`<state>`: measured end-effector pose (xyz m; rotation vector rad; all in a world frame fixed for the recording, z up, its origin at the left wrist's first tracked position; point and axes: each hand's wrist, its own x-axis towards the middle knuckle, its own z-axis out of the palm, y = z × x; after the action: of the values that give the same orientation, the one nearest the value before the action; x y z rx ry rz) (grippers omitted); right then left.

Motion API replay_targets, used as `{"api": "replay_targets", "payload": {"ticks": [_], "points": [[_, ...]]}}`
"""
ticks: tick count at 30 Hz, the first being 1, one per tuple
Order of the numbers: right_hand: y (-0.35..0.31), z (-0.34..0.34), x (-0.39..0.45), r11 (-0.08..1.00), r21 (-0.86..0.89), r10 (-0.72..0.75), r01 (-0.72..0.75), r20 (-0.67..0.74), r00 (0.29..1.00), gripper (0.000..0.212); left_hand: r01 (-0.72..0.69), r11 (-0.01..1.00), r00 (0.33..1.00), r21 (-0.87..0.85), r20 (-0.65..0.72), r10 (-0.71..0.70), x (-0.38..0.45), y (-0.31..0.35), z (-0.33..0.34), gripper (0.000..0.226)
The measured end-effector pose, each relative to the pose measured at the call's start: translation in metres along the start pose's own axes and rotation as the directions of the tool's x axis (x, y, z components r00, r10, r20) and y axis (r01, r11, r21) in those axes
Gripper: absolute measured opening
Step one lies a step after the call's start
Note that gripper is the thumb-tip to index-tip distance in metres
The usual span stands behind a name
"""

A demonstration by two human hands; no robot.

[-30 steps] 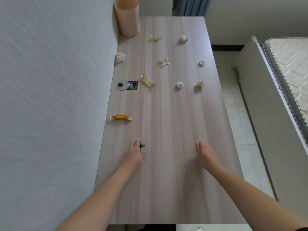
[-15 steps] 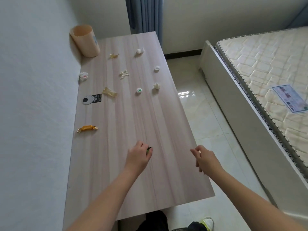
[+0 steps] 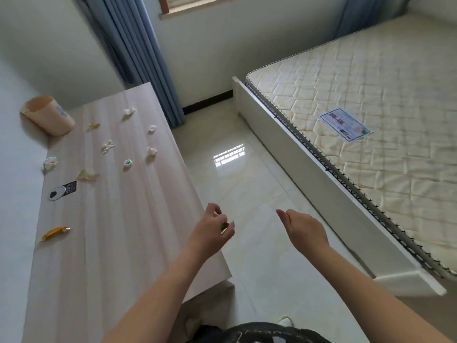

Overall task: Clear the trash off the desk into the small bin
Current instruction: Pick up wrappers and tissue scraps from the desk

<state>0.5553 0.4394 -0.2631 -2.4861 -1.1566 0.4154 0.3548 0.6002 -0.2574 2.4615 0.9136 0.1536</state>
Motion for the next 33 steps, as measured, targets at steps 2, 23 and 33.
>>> {"api": "replay_targets", "payload": {"ticks": [2,23,33], "points": [[0.025,-0.018,-0.006,0.997,0.070,0.017,-0.015,-0.030,0.999,0.056,-0.056,0.998,0.998,-0.017,0.000,0.056,0.011,0.035,0.012,0.043],[0.133,-0.103,0.045,0.994,0.054,0.098,-0.095,-0.055,0.994,0.031,-0.360,0.933,0.933,-0.028,-0.043,0.358,0.149,0.161,0.080,0.013],[0.096,-0.099,0.215,0.976,-0.211,-0.053,0.051,-0.003,0.999,0.061,-0.166,0.984,0.982,-0.060,-0.103,0.159,0.266,0.103,0.045,0.013]]}}
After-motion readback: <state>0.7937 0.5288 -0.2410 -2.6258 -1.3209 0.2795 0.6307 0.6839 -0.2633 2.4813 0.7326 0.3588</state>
